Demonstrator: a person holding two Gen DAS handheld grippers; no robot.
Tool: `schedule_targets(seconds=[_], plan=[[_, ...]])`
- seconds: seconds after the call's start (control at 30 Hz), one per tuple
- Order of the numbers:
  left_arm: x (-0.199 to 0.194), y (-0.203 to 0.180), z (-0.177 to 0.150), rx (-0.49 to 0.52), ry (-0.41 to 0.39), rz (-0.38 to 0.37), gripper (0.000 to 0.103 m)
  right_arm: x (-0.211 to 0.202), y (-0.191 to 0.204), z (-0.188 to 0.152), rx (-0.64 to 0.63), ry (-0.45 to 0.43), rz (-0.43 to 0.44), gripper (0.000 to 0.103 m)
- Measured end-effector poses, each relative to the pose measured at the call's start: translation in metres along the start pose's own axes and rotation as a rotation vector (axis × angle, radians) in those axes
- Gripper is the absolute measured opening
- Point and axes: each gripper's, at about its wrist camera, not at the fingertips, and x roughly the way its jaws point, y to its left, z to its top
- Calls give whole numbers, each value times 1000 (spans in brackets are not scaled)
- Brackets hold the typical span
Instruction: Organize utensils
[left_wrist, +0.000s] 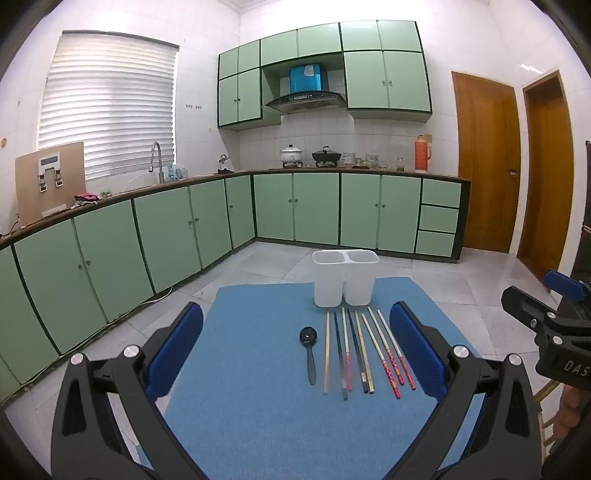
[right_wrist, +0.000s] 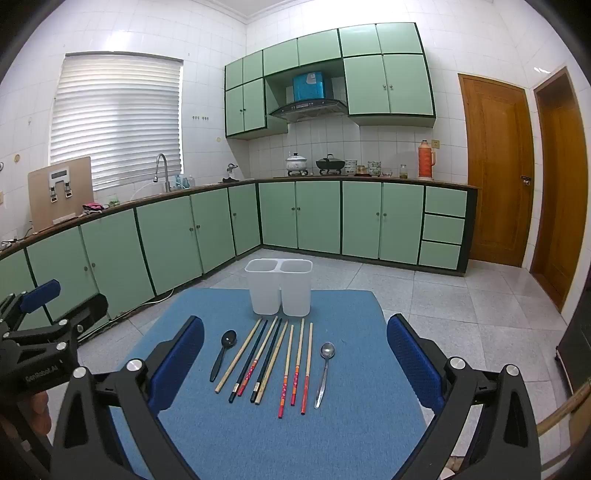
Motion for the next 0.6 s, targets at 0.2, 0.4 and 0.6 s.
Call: schedule_targets(seconds=[0.2, 0.4, 0.6], plan=[[0, 0, 0, 1, 4, -2, 98, -1, 0, 1, -1, -2, 0, 97], [1, 0, 0, 2, 4, -1, 98, 0, 0, 0, -1, -2, 0, 97], [0, 0, 0, 2, 3, 1, 98, 0, 0, 0, -2, -3, 0, 97]])
